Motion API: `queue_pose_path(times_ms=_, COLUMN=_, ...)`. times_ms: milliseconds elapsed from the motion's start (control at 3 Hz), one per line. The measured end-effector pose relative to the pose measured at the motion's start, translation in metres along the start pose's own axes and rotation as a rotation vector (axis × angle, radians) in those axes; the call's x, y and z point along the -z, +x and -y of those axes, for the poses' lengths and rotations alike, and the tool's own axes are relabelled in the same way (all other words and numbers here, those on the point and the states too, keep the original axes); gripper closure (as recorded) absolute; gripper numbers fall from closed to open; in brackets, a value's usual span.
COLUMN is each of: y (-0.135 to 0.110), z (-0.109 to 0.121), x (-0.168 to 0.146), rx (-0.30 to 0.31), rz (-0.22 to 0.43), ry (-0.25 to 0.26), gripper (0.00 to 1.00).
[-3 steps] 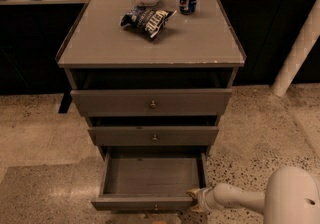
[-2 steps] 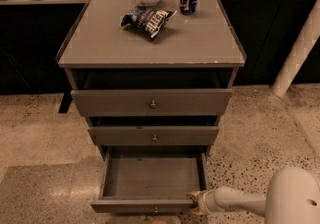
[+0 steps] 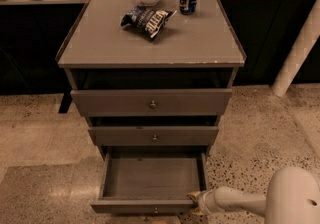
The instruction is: Open bottom drawer
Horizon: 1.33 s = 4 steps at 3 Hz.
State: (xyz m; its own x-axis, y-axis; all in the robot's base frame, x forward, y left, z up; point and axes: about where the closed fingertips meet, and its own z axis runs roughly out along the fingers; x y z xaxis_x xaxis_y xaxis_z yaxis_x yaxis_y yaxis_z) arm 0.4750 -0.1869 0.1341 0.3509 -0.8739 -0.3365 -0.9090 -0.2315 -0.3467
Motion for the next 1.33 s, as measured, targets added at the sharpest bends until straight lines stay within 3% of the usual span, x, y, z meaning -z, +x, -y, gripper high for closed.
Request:
queue_pose_path(times_ms=1000, y=-0.0001, z=0.0000, x=-0.0001, rx=0.000, rz=0.000, ry=0.000, gripper=0.11)
queue_pose_path(times_ms=1333, y=-0.0001, z=-0.0001, x=-0.0001, rx=0.000, rz=0.000, ry=0.000, gripper=0.00)
